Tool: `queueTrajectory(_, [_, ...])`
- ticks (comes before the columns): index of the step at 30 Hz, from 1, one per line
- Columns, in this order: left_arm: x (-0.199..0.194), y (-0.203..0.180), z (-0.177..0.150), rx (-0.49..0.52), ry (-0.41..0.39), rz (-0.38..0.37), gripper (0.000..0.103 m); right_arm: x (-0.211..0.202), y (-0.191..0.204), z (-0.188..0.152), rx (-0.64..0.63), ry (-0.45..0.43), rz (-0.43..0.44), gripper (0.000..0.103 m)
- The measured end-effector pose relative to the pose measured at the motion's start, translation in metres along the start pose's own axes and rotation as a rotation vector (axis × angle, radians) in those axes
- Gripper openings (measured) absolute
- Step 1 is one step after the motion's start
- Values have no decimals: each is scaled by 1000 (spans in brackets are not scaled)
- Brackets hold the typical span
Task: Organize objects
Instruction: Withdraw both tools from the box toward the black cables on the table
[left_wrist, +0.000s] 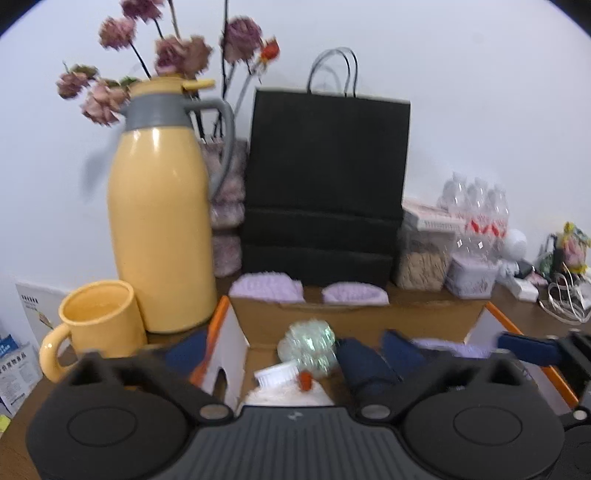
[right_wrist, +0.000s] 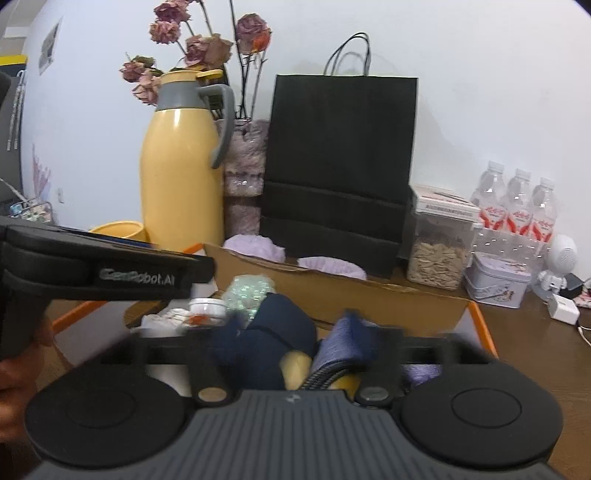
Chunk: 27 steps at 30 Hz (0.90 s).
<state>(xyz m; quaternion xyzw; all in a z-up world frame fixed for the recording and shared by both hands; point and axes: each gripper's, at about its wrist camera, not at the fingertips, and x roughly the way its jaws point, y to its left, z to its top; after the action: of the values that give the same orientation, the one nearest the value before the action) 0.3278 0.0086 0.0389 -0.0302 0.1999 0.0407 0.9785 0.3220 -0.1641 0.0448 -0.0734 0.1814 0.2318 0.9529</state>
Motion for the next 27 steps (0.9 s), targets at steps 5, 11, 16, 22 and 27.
queueTrajectory(5, [-1, 2, 1, -11, 0, 12, 103, -3, -1, 0, 5, -9, -5, 103])
queueTrajectory(11, [-1, 4, 0, -22, 2, 12, 103, -5, -2, 0, 13, -10, -4, 103])
queueTrajectory(16, [-6, 6, -3, -43, -14, 11, 103, -12, -1, -2, 7, -23, -9, 103])
queueTrajectory(22, [-21, 3, -9, -35, -50, 4, 103, -31, -1, -7, -4, -53, -17, 103])
queueTrajectory(27, [-38, 4, -19, -25, -82, 8, 102, -49, -2, -16, -17, -72, -36, 103])
